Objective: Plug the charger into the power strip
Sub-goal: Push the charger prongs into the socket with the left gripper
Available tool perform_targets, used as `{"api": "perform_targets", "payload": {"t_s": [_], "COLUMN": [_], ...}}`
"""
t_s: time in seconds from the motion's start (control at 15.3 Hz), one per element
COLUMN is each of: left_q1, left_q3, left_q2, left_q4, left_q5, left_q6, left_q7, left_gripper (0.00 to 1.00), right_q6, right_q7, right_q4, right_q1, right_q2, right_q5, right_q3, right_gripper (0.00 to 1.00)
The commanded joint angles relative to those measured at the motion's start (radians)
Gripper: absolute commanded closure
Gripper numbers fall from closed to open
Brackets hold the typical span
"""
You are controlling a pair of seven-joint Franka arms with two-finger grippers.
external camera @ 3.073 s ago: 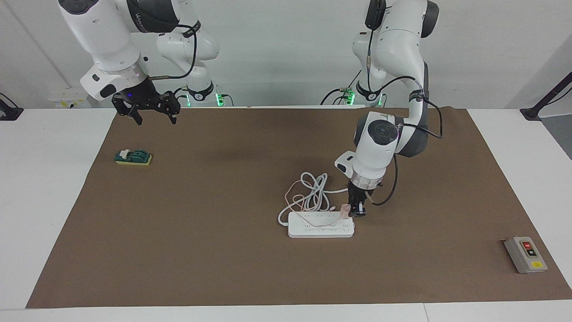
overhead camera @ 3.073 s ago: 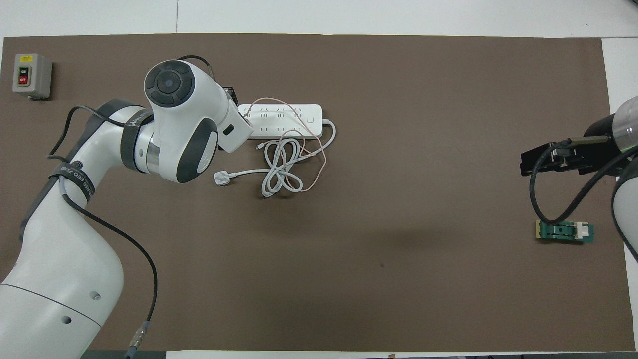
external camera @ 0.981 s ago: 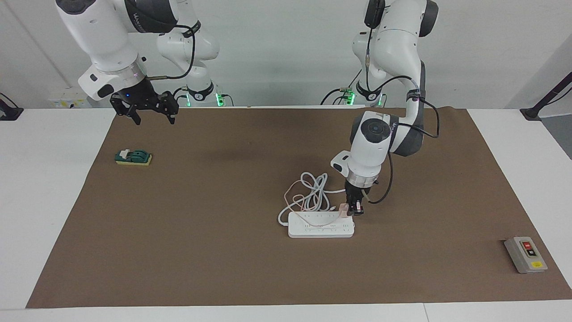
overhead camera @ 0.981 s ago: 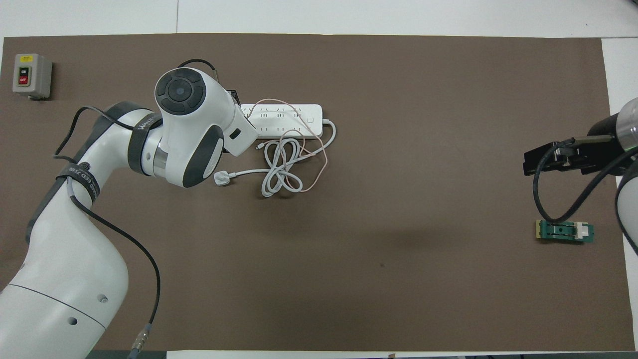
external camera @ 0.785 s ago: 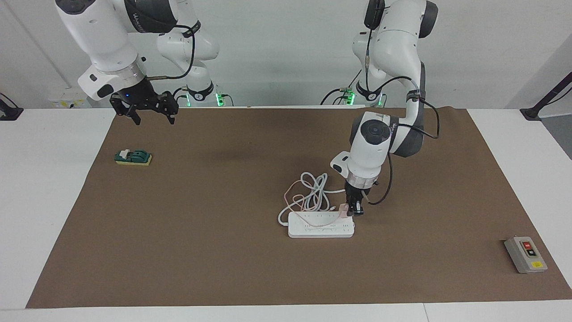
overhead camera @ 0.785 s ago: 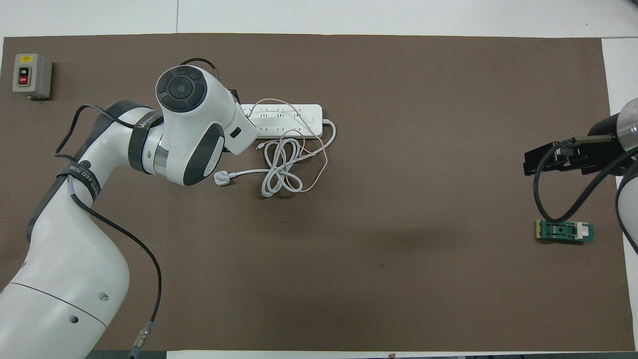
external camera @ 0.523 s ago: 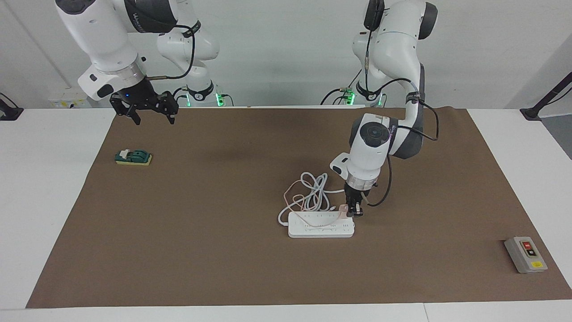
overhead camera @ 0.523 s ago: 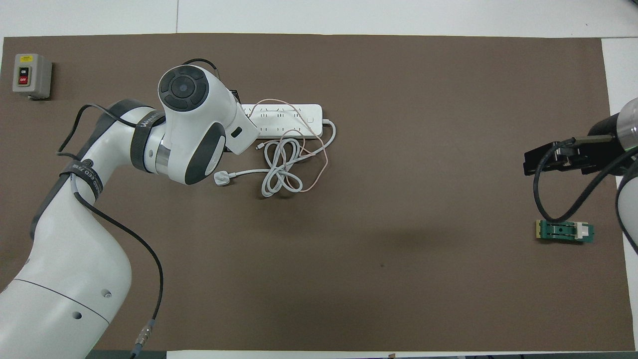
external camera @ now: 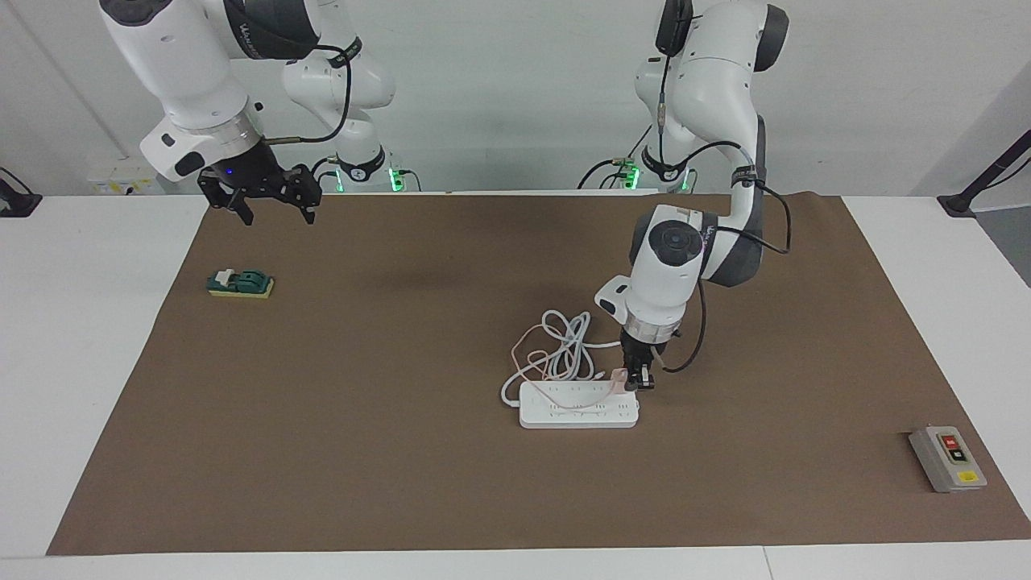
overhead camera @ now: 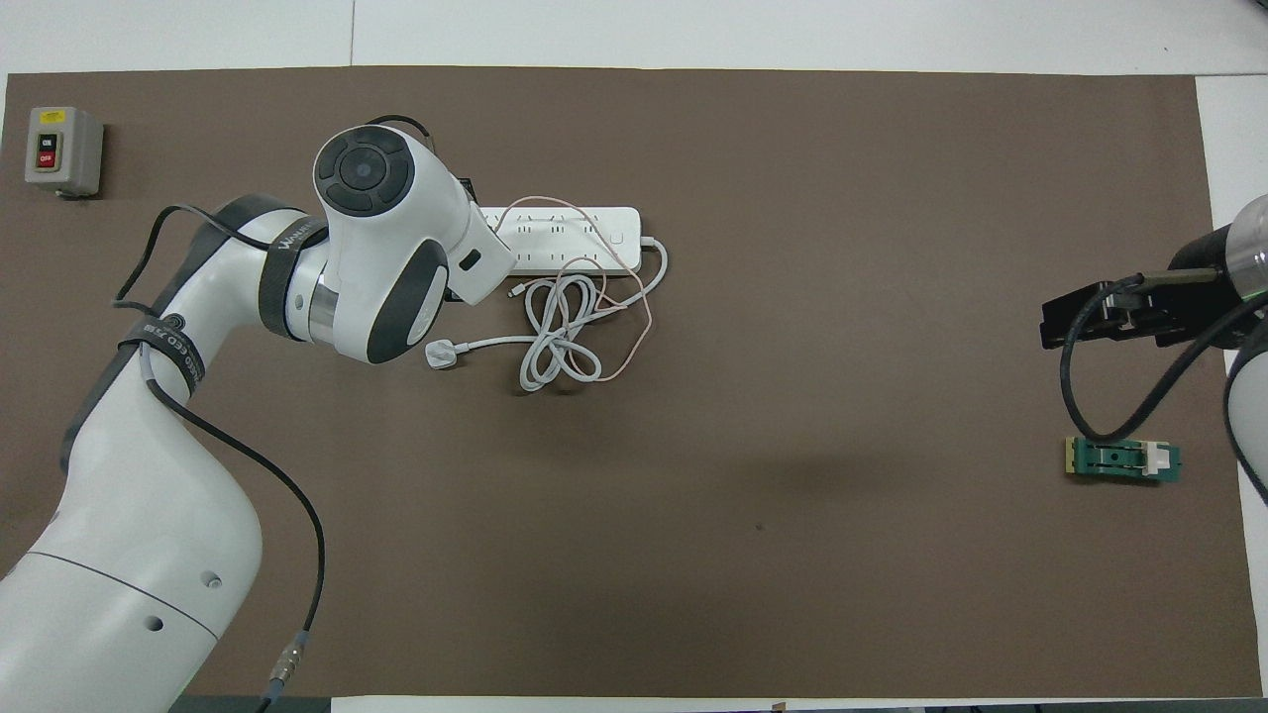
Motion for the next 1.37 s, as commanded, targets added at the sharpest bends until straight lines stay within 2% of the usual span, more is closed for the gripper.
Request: {"api": "perform_targets", "payload": {"t_s": [0.0, 0.39, 0.65, 0.92, 1.31], "left_q1": [-0.001, -0.001, 0.007, 0.030, 0.002], "left_q3": [0.008, 0.008, 0.008, 0.007, 0.011], "left_q2": [0.090, 0.089, 0.047, 0.046, 0.041], "left_q4": [0.062, 0.034, -0.058, -0.067, -0.058], "left_q5": [-0.022, -0.026, -0.033, -0.077, -0.075], "left_q6": [-0.088, -0.039, 0.066, 0.101, 0.086], "left_q7": [-0.006, 0.013, 0.048, 0.080, 0.074], "left_gripper": [0.86, 0.83, 0.83, 0.82, 0.80], "right_q6": [0.016, 0.016, 0.016, 0.016, 0.016], "right_q7": [-0.004, -0.004, -0.004, -0.004, -0.004], "right_q4": [-0.023, -0.023, -0.023, -0.023, -0.023], "right_q1": [-0.019, -0.019, -0.021, -0.021, -0.021], "right_q2": [-0.020, -0.020, -0.020, -0.020, -0.020], "right_q5": [0.010, 0.010, 0.010, 0.010, 0.010], "right_q3": [0.011, 0.011, 0.009, 0.009, 0.009], "right_gripper": [0.00, 0.00, 0.00, 0.00, 0.00]}}
